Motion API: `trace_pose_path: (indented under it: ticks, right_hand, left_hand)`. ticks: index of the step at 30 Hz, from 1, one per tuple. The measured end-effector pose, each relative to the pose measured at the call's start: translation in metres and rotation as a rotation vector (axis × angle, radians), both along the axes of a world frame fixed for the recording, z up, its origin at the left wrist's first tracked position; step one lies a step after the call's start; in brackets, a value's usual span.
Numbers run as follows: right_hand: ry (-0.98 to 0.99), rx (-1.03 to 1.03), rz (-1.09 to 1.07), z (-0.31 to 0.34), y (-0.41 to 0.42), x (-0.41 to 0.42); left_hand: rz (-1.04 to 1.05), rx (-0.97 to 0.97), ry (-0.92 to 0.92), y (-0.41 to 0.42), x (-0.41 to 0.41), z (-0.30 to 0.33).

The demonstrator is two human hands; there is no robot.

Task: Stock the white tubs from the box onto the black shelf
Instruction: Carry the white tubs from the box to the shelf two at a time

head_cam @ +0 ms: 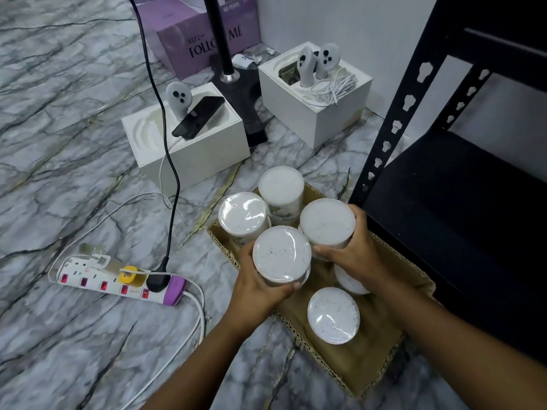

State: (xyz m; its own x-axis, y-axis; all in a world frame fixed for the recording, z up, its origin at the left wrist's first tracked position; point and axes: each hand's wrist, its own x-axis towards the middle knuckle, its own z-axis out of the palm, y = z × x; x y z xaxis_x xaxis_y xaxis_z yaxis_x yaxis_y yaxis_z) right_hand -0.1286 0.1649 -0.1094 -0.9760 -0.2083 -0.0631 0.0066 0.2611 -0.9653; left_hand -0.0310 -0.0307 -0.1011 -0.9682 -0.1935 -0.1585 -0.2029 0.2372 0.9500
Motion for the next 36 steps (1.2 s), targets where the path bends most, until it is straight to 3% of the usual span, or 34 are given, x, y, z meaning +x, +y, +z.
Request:
trace_pose_path:
  ticks: [11, 18, 24, 36]
  right_hand:
    - [0.06, -0.078, 0.02, 0.039, 0.008, 0.007]
    - [0.069, -0.055, 0.002, 0.081, 0.008, 0.01]
    - [0.022, -0.049, -0.03, 0.179, -0.001, 0.025]
    - [-0.017, -0.1, -0.069, 0.435, -0.007, 0.086]
  left_hand:
    - [0.01, 0.005, 0.15, -0.002, -0.013, 0.034]
    - [0.044, 0.048, 0.13, -0.01, -0.02, 0.072]
    - [0.081, 0.099, 0.09, -0.02, -0.01, 0.168]
    - [0.057, 0.154, 0.064, -0.024, 0.041, 0.422]
